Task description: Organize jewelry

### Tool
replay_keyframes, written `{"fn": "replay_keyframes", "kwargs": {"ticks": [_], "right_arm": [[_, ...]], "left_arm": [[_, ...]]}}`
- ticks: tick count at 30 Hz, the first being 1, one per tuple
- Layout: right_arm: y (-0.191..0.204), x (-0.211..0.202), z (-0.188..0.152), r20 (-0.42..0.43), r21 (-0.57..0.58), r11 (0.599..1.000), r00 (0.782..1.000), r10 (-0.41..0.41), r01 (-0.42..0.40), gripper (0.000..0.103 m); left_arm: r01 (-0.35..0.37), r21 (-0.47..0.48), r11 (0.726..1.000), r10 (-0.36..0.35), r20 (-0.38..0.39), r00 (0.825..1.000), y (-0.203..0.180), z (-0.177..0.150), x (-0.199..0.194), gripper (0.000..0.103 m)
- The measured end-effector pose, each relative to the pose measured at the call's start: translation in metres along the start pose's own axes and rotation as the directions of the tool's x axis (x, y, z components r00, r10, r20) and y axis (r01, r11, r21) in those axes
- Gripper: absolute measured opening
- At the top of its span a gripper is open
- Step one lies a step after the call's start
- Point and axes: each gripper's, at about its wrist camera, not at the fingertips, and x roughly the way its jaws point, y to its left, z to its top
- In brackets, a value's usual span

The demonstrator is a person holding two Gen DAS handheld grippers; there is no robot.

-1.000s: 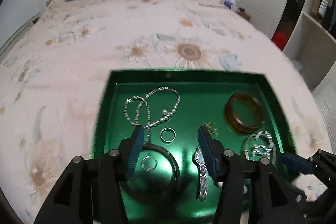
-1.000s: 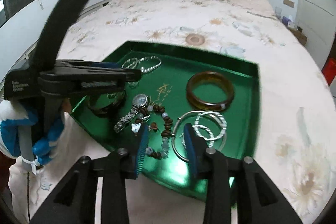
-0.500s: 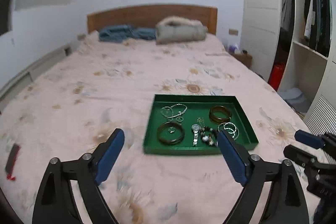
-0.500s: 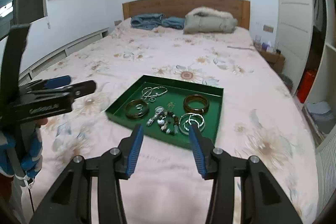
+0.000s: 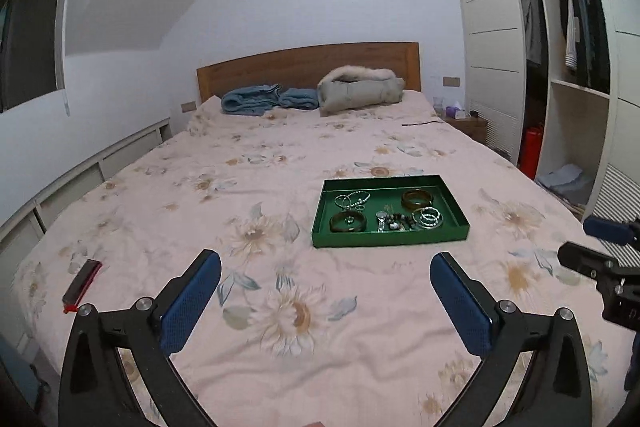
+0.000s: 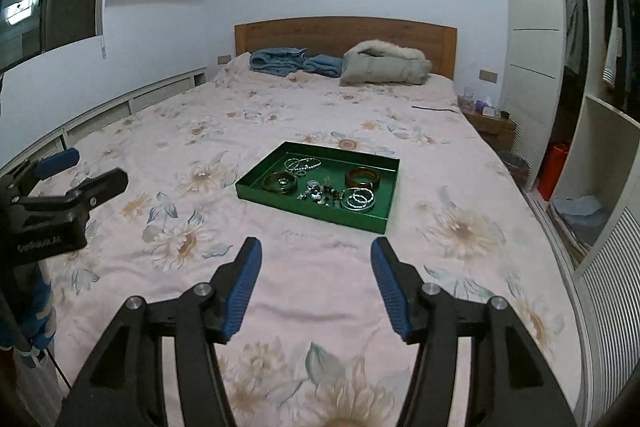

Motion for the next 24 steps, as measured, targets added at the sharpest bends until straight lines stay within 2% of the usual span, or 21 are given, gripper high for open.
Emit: {"fn": "replay_keyframes", "kwargs": {"ticks": [5, 10, 24], "right_arm": [[0.005, -0.026, -0.009, 0.024, 0.007, 1.000, 1.000, -0.014, 0.014, 0.061], [0.004, -0.041, -0.014, 0.038, 0.000, 0.999, 0.999, -0.039, 0.039, 0.063], [-0.003, -0.048, -0.027, 0.023, 0.028, 0.998, 0.998, -0.065, 0.064, 0.066]], "left_arm": [[0.010, 0.000, 1.000, -0.010, -0.001, 1.000, -0.002, -0.010, -0.024, 0.103], [0.013, 0.010, 1.000, -0.013, 0.002, 1.000, -0.004, -0.016, -0.032, 0.103], [0.024, 0.013, 1.000, -0.024, -0.012, 1.000, -0.006, -0.025, -0.038, 0.103]]}}
